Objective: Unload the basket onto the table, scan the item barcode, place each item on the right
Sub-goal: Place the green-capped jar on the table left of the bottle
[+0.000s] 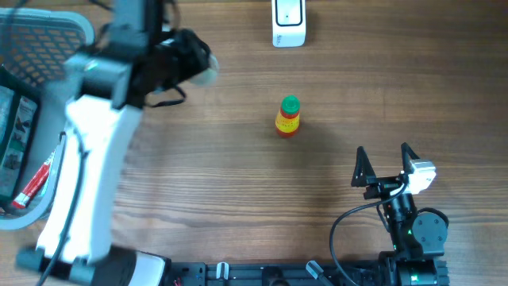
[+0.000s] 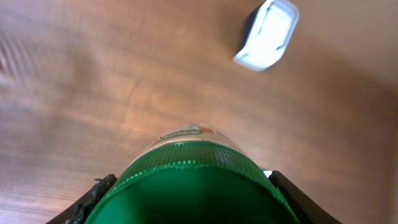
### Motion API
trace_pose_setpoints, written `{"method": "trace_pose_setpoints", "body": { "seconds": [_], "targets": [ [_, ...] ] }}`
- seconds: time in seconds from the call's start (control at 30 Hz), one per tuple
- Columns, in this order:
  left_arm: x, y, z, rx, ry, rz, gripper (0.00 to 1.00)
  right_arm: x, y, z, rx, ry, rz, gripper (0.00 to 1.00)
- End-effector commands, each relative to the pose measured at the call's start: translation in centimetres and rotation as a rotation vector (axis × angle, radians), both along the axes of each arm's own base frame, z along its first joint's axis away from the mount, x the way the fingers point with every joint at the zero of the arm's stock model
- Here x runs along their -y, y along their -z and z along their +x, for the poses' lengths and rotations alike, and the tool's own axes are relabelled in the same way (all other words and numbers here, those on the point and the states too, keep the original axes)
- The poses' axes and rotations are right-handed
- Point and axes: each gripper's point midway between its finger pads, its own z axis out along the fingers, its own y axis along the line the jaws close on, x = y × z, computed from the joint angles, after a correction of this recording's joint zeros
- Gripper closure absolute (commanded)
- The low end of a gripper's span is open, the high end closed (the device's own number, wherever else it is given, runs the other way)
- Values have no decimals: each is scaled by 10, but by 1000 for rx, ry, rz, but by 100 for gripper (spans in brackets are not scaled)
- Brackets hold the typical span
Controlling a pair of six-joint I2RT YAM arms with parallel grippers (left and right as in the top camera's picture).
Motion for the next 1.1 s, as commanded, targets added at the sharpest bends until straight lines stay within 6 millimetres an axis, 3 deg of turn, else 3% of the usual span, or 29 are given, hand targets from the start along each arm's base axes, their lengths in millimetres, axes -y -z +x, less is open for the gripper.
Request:
{"method": "trace_pose_setpoints", "body": {
  "seconds": [0.0, 0.1, 0.6, 0.9, 1.07],
  "targets": [
    [5, 43, 10, -97, -1, 97, 47, 1, -1, 0, 7, 8, -12, 0],
    [14, 75, 16, -174, 16, 122, 48, 1, -1, 0, 7, 8, -12, 0],
    [71, 175, 39, -312, 89, 172, 48, 1, -1, 0, 7, 8, -12, 0],
    [88, 218, 36, -355, 106, 244, 48, 1, -1, 0, 7, 8, -12, 0],
    [94, 249, 24, -369, 60, 261, 48, 1, -1, 0, 7, 8, -12, 0]
  ]
}}
